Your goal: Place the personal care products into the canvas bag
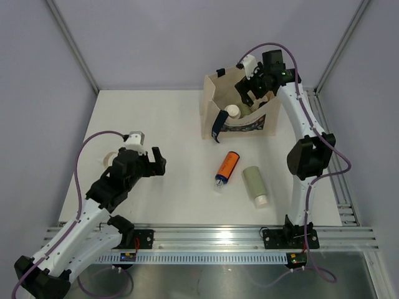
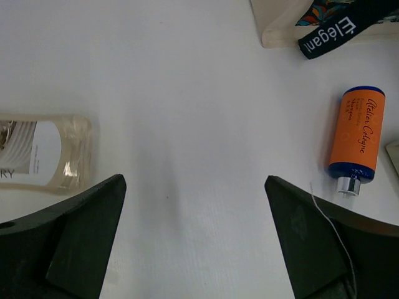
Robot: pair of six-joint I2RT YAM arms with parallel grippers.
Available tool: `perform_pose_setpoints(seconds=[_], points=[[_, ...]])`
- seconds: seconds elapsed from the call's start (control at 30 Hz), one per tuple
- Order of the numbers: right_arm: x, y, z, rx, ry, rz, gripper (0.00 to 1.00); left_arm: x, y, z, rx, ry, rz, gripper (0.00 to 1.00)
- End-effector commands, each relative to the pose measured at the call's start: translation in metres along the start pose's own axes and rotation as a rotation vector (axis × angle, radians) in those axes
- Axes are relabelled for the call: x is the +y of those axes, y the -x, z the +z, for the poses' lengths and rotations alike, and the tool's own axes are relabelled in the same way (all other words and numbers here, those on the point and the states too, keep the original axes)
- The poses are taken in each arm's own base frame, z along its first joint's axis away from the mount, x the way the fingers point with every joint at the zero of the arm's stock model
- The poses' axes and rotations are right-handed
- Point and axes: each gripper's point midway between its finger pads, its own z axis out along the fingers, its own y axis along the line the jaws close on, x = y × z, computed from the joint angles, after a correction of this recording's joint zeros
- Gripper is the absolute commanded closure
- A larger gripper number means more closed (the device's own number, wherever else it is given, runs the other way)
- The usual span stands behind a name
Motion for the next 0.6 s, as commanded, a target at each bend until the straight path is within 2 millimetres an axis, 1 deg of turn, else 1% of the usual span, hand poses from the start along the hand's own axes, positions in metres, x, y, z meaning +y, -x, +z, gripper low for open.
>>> perform_pose_setpoints(seconds=[0.0,0.03,0.07,0.1,0.13,0.17,0.2,0.23,0.27,0.3,0.33,0.37,0.4,0.43,0.47,0.5,0.53,0.57], points=[[-0.007,0.060,-0.089,-0.193,-0.097,0.009,0.00,0.009,0.022,-0.013,-0.050,0.117,-0.294,0.01],[-0.005,0.064,-0.097,-0.212,-0.097,0.024,0.01,0.015,0.024,-0.015,-0.067,0.156,-0.343,0.01],[-0.003,0.072,-0.117,-0.245,-0.112,0.022,0.00,0.018,0.025,-0.017,-0.073,0.185,-0.440,0.01],[0.000,0.074,-0.127,-0.260,-0.113,0.023,0.00,0.028,0.021,-0.021,-0.071,0.248,-0.482,0.01],[0.006,0.074,-0.132,-0.270,-0.098,0.033,0.00,0.033,0.019,-0.022,-0.070,0.284,-0.531,0.01],[0.011,0.080,-0.156,-0.309,-0.111,0.026,0.00,0.042,0.013,-0.025,-0.057,0.342,-0.606,0.01],[0.015,0.081,-0.164,-0.323,-0.107,0.024,0.00,0.048,0.016,-0.027,-0.065,0.378,-0.637,0.01],[0.022,0.074,-0.166,-0.316,-0.089,0.030,0.01,0.058,0.015,-0.024,-0.060,0.433,-0.663,0.01],[0.028,0.076,-0.189,-0.350,-0.102,0.022,0.00,0.065,0.009,-0.025,-0.037,0.483,-0.696,0.01],[0.039,0.061,-0.180,-0.326,-0.065,0.040,0.01,0.067,0.013,-0.024,-0.026,0.494,-0.720,0.01],[0.046,0.067,-0.205,-0.388,-0.080,0.034,0.01,0.081,0.013,-0.022,-0.023,0.546,-0.766,0.01],[0.050,0.060,-0.208,-0.399,-0.069,0.043,0.01,0.088,0.004,-0.012,0.030,0.589,-0.792,0.01],[0.066,0.040,-0.194,-0.370,-0.008,0.066,0.00,0.086,0.000,-0.005,0.086,0.568,-0.840,0.01],[0.074,0.039,-0.209,-0.406,-0.006,0.057,0.00,0.099,0.000,-0.002,0.096,0.603,-0.896,0.01],[0.081,0.029,-0.209,-0.406,0.018,0.062,0.01,0.106,-0.007,0.008,0.142,0.621,-0.910,0.01],[0.099,0.004,-0.191,-0.366,0.086,0.085,0.00,0.106,-0.009,0.014,0.174,0.606,-0.942,0.01],[0.106,-0.003,-0.190,-0.373,0.100,0.081,0.00,0.115,-0.009,0.017,0.176,0.621,-0.975,0.01],[0.115,-0.010,-0.195,-0.389,0.109,0.075,0.00,0.122,-0.011,0.025,0.187,0.625,-0.985,0.01]])
